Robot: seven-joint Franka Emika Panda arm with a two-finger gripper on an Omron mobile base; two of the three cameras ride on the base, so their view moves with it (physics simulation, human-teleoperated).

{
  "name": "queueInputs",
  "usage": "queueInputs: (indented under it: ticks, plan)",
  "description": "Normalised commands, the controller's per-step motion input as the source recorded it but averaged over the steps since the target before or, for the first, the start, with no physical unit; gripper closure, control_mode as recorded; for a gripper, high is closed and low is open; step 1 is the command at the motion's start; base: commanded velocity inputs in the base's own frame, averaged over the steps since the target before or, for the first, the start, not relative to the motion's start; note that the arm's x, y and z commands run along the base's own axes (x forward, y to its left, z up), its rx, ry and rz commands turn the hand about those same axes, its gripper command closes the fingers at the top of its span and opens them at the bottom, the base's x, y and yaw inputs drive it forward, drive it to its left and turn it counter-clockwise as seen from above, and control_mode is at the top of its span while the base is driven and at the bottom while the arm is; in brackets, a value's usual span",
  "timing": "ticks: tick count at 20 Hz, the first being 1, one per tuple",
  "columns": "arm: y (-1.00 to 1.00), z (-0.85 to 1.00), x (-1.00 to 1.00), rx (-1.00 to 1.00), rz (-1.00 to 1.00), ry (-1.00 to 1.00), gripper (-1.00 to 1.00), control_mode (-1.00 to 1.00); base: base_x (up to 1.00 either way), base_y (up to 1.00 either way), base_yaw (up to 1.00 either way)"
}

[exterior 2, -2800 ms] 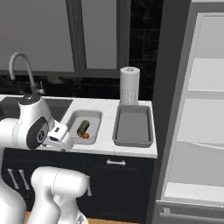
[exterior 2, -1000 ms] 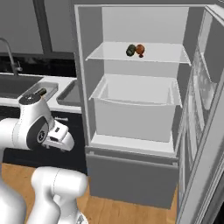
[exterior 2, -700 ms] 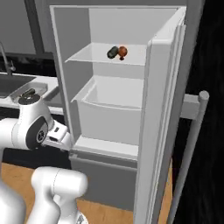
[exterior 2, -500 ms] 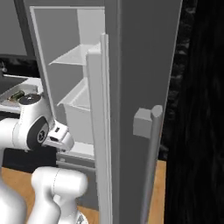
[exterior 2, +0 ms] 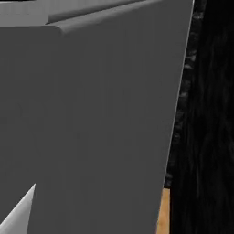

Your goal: Place one cucumber and one chicken drumstick in each tupperware on the nearby counter, to pack two identical lunches.

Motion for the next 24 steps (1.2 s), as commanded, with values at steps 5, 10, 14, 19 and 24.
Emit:
queueInputs:
  ticks: [5,10,14,19,24]
  plan:
    - [0.0,0.0,0.0,0.0,0.0,0.0,-1.0,1.0,0.99,0.03,-0.1]
    - [0.0,0.0,0.0,0.0,0.0,0.0,-1.0,1.0,0.83,0.06,-0.09]
    - [0.0,0.0,0.25,0.0,-0.01,0.0,-1.0,-1.0,0.14,0.01,-0.02]
    - [0.0,0.15,0.14,0.0,-0.04,-0.17,-1.0,-1.0,0.0,0.0,0.0]
    - [0.0,0.61,0.0,0.0,-0.1,-0.35,-1.0,-1.0,0.0,0.0,0.0]
